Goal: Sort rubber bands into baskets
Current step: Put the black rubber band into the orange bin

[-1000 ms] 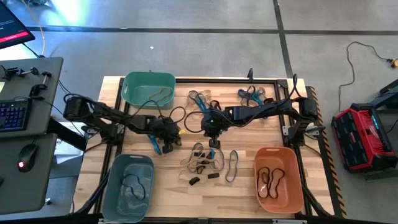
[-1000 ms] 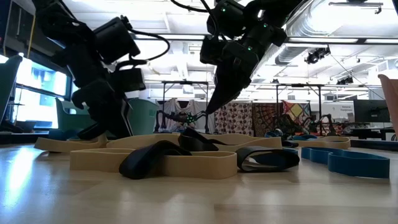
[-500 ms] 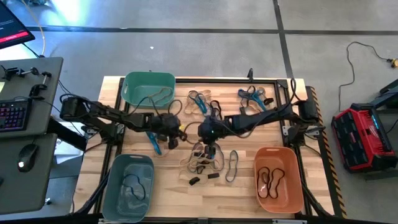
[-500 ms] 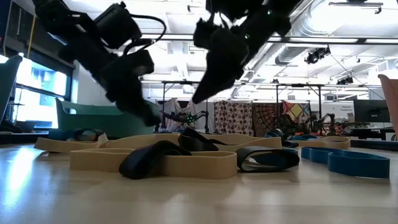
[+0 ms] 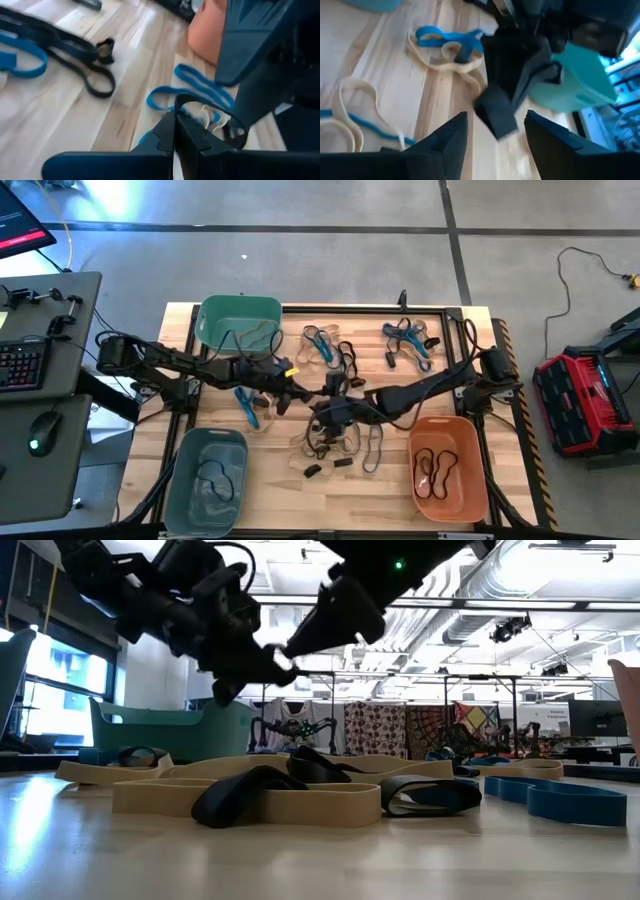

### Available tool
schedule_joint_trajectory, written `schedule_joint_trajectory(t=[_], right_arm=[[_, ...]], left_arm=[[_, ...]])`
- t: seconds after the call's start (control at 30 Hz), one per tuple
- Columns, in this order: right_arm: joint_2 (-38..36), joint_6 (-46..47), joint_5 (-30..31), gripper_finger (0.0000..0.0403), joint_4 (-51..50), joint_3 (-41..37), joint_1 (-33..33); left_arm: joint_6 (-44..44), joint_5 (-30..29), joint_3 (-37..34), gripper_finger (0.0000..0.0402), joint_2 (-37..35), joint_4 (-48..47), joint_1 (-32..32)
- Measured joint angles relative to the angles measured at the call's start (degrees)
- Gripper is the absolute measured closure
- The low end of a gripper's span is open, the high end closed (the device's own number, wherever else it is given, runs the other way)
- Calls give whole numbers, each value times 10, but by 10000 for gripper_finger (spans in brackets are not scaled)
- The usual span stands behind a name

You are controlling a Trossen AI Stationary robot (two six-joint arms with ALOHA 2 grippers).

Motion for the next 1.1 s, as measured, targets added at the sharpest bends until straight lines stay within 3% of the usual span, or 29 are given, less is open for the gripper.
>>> schedule_joint_trajectory(t=[0.27,0.53,0.77,1.1], right_arm=[[0,-8,16,269,13,0,0],[0,-31,52,393,38,0,3],[0,-8,58,400,43,0,6],[-2,68,80,402,27,0,30]], left_arm=[[-9,0,0,401,0,39,0],[-9,5,0,401,0,44,0],[22,4,0,382,0,44,0],[126,-51,0,312,0,48,0]])
